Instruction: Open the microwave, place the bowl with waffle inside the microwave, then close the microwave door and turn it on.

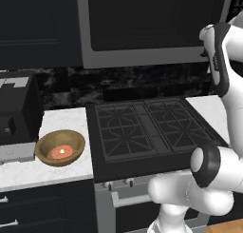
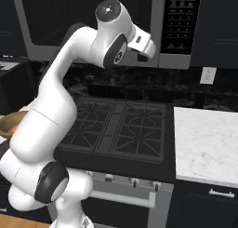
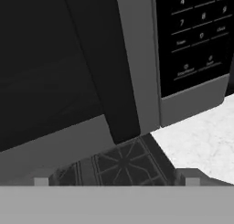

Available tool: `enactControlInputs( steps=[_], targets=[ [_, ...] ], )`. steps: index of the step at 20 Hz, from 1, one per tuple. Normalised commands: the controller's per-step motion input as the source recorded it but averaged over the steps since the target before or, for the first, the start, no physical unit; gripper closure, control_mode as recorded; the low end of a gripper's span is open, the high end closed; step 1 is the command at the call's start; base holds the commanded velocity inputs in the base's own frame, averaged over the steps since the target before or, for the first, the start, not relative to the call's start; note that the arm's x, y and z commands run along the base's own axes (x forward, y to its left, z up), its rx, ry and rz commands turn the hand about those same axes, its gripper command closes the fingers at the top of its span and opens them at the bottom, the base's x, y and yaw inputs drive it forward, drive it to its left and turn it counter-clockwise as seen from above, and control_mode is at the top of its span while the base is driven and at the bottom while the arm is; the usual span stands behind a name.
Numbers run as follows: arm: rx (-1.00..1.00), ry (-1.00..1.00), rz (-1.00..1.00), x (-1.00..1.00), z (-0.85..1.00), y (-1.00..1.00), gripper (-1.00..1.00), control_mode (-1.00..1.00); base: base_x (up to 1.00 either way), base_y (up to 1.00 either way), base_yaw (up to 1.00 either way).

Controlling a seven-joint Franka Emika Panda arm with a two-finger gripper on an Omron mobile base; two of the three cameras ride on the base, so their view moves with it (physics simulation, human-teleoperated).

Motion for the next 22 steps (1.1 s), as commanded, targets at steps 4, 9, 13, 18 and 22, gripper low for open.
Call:
enactControlInputs(
  steps=[4, 9, 13, 18, 22],
  targets=[
    [0.06, -0.13, -0.01, 0.5, -0.01, -0.21, -1.0, -1.0, 0.0, 0.0, 0.0],
    [0.01, -0.12, -0.02, 0.44, -0.17, -0.04, -1.0, -1.0, 0.0, 0.0, 0.0],
    [0.0, -0.04, 0.0, 0.44, -0.32, 0.0, -1.0, -1.0, 0.0, 0.0, 0.0],
    [0.0, 0.0, 0.0, 0.48, -0.2, -0.19, -1.0, -1.0, 0.0, 0.0, 0.0],
    [0.0, -0.01, 0.0, 0.45, -0.15, -0.2, -1.0, -1.0, 0.0, 0.0, 0.0]
  ],
)
